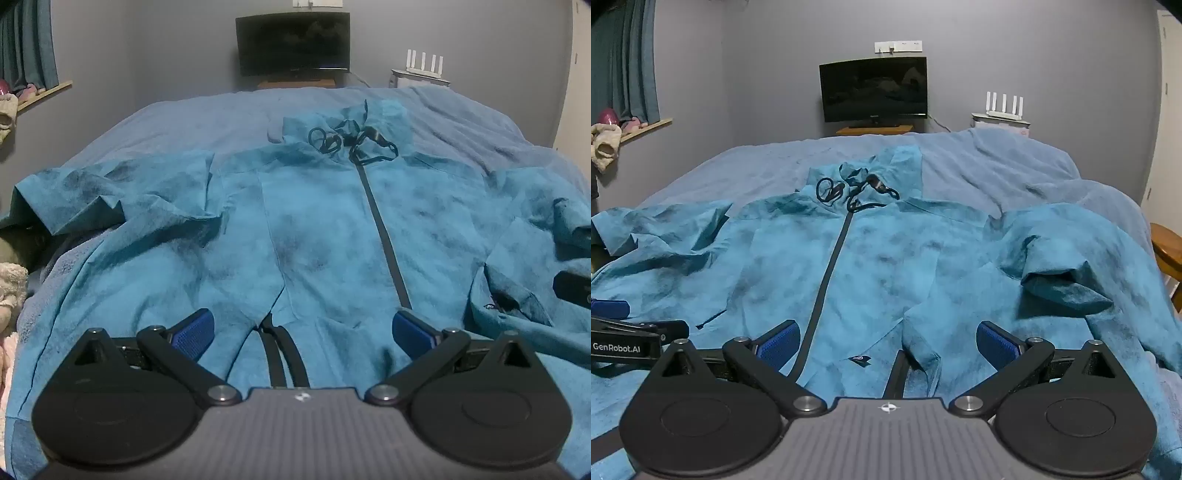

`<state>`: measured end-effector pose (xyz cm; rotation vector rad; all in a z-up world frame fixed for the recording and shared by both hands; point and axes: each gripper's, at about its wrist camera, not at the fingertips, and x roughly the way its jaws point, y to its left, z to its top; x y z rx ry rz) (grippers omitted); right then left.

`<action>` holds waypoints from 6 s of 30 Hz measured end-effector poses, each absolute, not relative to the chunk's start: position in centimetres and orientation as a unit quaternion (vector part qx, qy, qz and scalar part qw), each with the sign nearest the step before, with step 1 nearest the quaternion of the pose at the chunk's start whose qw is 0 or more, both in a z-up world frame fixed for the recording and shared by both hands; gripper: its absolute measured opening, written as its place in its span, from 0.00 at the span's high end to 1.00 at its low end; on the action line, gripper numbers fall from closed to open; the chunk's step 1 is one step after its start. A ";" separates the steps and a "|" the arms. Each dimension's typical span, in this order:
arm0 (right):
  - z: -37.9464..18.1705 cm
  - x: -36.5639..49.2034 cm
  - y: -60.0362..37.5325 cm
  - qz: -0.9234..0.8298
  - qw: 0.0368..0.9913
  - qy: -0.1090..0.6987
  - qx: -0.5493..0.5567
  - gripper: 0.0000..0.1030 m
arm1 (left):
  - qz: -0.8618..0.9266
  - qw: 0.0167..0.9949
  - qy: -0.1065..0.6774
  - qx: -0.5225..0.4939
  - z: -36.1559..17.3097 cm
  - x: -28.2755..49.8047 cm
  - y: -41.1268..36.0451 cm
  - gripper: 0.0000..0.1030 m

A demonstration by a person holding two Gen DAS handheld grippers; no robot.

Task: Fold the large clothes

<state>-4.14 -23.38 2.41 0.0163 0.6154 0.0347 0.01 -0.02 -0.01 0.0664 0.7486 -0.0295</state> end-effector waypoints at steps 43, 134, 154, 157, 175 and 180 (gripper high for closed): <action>2.5 -3.9 -23.4 0.016 0.952 0.306 0.011 0.00 | -0.018 0.927 0.374 0.027 -0.1 0.0 -0.1 0.00; -1.3 -5.6 -52.7 -0.215 0.866 0.273 0.359 0.06 | -0.096 0.913 0.390 0.069 -7.2 9.9 1.3 0.00; -10.7 -5.6 -60.5 -0.253 0.741 0.049 0.620 0.82 | -0.113 0.909 0.402 -0.001 -8.1 11.3 2.6 0.00; -7.8 -5.3 -60.3 -0.265 0.768 0.025 0.583 0.90 | -0.114 0.910 0.399 -0.010 -8.0 11.4 2.9 0.00; 16.1 10.3 -34.6 0.014 0.993 0.054 0.108 0.93 | -0.113 0.911 0.397 -0.013 -8.3 11.3 3.1 0.00; 11.8 13.8 -24.7 0.126 0.982 0.123 0.074 0.93 | -0.113 0.911 0.397 -0.013 -8.3 11.3 3.2 0.00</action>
